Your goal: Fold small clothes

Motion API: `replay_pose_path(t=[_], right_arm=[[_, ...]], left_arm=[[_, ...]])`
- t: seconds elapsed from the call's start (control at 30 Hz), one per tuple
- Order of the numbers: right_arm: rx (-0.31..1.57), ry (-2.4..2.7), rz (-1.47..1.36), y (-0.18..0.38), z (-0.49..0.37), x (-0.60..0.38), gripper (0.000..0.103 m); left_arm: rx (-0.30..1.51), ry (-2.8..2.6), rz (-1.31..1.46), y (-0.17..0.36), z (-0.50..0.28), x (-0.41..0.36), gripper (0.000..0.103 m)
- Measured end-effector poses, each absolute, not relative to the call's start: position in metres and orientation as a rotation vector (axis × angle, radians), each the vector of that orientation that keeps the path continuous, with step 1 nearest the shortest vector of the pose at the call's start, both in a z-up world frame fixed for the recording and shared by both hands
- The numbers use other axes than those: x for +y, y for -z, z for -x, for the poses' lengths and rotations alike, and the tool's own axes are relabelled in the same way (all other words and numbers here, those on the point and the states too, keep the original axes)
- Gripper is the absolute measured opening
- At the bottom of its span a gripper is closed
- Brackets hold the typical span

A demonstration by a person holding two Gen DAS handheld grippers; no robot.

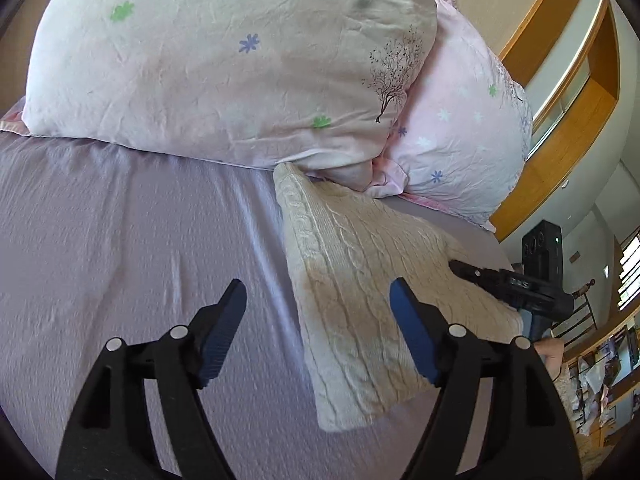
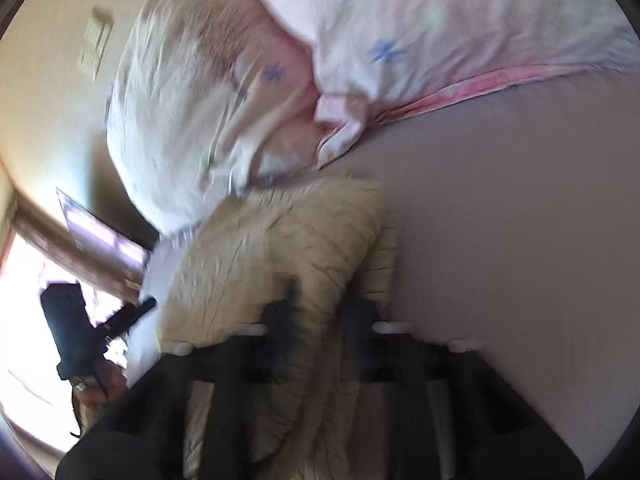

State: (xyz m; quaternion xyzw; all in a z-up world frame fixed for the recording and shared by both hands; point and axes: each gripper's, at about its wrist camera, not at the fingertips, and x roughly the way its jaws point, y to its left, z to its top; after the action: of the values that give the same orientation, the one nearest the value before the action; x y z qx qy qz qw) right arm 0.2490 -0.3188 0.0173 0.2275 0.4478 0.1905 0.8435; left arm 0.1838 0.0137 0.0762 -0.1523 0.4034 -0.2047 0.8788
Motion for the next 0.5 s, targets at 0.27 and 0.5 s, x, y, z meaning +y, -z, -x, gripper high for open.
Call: replay_pose_path(t=[0.27,0.5], right_arm=[[0.803,-0.205,-0.362,-0.043,-0.229,-0.331,0.014],[0.61,-0.158,-0.216,-0.087,-0.117,-0.333,0.102]], left_arm=[[0.774,0.31,0.132,-0.063,-0.121,-0.005,0.101],[0.823,0.167,-0.055,-0.039,-0.092,-0.038,0.101]])
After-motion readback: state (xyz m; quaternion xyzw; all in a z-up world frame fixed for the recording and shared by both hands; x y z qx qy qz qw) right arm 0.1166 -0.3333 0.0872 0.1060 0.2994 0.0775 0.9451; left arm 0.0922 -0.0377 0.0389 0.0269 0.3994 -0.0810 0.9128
